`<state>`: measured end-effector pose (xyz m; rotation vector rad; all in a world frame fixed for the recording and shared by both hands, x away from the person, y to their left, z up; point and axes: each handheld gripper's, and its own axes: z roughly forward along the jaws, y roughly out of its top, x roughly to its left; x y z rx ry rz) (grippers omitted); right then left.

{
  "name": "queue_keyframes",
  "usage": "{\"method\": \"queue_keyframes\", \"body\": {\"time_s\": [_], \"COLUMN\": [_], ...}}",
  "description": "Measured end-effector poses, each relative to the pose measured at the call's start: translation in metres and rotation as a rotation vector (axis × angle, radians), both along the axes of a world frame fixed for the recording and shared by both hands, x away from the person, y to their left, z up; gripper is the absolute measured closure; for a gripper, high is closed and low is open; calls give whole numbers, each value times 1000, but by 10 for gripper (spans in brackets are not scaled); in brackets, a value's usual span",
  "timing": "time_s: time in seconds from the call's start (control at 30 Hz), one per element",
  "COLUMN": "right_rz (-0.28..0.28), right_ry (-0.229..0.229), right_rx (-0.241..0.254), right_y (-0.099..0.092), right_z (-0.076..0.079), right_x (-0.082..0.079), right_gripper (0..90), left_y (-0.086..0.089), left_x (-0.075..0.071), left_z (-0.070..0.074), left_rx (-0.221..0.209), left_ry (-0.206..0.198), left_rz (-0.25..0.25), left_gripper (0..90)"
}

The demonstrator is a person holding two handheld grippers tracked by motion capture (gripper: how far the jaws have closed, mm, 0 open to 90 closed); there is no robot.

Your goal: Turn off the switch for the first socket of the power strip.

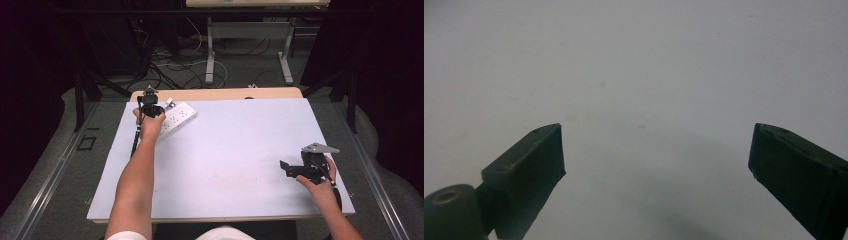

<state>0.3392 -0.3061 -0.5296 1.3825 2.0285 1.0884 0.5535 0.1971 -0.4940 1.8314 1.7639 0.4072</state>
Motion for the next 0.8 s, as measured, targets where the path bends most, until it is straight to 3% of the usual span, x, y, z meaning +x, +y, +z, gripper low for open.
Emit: {"method": "queue_keyframes", "body": {"time_s": [0.3,0.43,0.8], "right_rz": [11,11,14], "right_ry": [-7,-7,-9], "right_rx": [-1,-2,-6], "right_y": [1,1,1], "right_z": [1,1,2], "right_x": [-1,-1,-2], "right_gripper": [71,71,71], "left_y": [-3,-5,-5], "left_x": [-7,-10,-19], "left_z": [9,13,24], "left_rx": [14,7,0], "left_ry": [-11,-39,-50], "left_rz": [-30,-26,-50], "left_gripper": [889,878,820]}}
